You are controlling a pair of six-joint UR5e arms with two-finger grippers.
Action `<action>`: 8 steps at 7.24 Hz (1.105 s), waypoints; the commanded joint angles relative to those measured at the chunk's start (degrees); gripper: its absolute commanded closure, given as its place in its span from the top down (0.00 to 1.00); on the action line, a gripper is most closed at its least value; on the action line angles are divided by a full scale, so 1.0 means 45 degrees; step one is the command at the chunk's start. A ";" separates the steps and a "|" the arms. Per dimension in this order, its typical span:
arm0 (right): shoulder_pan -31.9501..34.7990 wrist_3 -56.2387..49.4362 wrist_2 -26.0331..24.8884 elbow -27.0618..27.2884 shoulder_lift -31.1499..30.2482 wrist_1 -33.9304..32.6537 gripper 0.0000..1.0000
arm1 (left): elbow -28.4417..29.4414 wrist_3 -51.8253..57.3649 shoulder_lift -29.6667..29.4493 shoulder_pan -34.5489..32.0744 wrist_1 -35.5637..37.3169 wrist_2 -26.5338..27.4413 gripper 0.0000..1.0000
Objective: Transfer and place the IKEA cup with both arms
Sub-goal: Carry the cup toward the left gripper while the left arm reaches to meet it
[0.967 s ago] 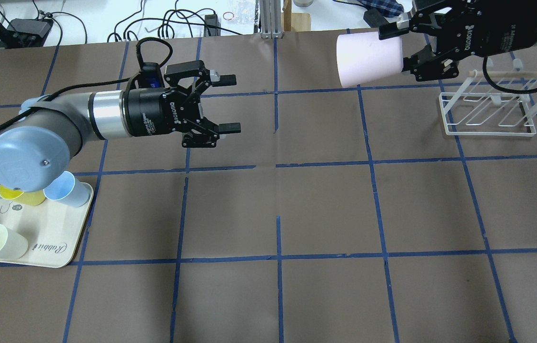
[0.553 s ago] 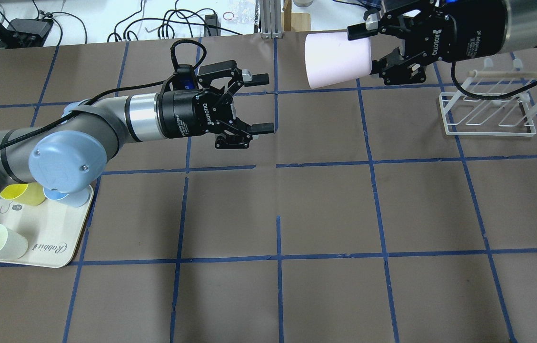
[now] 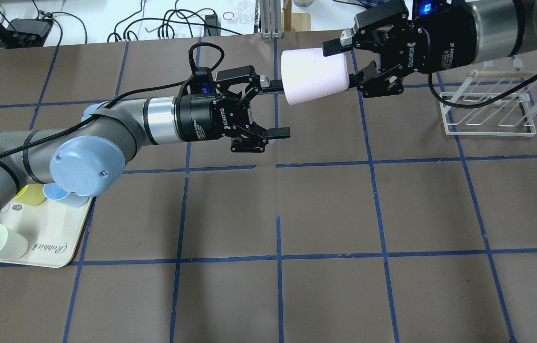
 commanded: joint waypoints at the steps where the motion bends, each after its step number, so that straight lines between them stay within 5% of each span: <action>1: 0.0076 -0.0001 0.0003 0.0018 0.0086 0.0015 0.26 | -0.0032 0.0015 0.0095 -0.0167 0.0034 -0.0132 1.00; 4: 0.0076 0.0018 -0.0017 0.0154 0.0106 0.0015 0.27 | -0.0167 0.0094 -0.0022 -0.0168 0.0034 -0.0582 0.97; 8: 0.0096 -0.0001 -0.0036 0.0291 0.0125 -0.0005 0.27 | -0.0246 0.0132 -0.0003 -0.0168 0.0327 -0.1030 0.67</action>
